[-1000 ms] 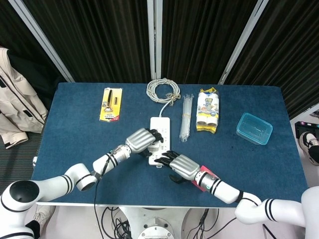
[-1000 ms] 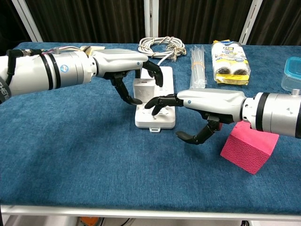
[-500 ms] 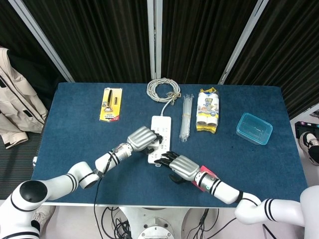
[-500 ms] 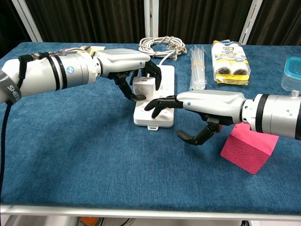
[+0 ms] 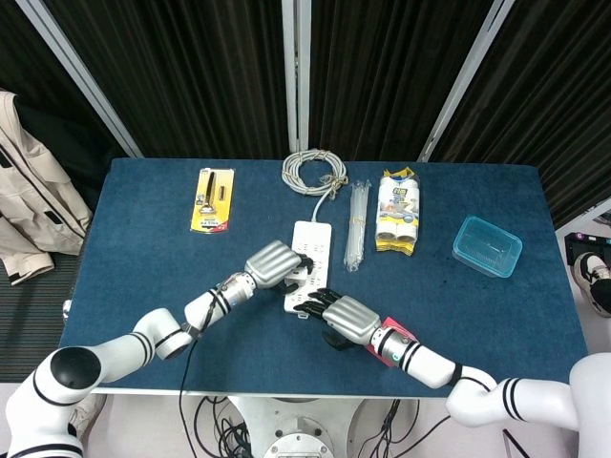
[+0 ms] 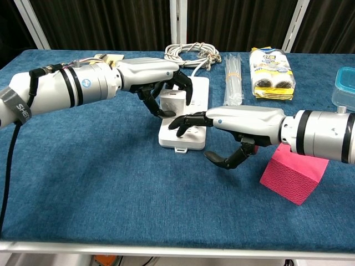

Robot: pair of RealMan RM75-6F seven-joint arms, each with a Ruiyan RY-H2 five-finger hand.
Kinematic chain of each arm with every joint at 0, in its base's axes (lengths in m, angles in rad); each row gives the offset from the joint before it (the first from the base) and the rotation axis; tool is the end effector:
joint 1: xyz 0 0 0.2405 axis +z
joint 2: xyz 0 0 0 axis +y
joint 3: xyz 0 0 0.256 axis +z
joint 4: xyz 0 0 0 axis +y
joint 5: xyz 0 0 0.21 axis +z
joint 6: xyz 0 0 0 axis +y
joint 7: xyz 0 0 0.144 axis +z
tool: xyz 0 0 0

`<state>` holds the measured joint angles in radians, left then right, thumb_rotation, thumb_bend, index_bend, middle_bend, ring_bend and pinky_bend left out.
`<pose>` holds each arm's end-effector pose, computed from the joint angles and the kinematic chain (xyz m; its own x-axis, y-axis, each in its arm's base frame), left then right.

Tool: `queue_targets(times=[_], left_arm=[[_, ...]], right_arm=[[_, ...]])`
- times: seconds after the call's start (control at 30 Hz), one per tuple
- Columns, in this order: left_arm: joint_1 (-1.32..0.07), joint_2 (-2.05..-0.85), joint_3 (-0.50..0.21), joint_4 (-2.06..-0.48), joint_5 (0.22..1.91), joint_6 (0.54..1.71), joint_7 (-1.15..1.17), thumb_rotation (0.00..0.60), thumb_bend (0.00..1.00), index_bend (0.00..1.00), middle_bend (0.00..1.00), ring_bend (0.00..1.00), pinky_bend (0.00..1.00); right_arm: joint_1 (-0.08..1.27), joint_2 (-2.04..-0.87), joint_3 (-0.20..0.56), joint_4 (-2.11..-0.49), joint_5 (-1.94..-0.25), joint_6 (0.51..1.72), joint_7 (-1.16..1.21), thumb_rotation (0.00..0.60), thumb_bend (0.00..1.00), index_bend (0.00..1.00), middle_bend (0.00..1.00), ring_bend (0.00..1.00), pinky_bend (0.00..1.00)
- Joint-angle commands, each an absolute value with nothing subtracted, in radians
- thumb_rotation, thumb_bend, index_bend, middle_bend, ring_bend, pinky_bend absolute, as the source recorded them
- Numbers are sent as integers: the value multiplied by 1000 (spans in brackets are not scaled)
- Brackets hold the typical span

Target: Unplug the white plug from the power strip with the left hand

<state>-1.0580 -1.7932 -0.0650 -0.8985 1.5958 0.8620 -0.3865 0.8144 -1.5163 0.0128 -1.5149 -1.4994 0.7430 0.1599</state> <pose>-0.0784 0.3931 -0.0832 0.4745 0.2997 0.8277 0.6845 -0.7168 -0.1328 -0.1304 -0.2857 -0.0576 0.4200 -0.5823 0.6961 -0.8100 -0.5864 -0.0019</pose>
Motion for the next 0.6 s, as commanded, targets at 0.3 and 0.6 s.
queue_targets(times=[0.3,0.6], left_arm=[[-1057,-1798,-61,-873,1589,878,-433,600,493,607,647,581,634],[-1060,-1794,-61,-872,1579,875,-474,600,497,609,652,582,634]], right_arm=[[815,-1520,8,-1509,-1489,740,161,600,550,97,149,0,0],[815,-1522,6,-1505,-1478,736,165,600,549,97,149,0,0]])
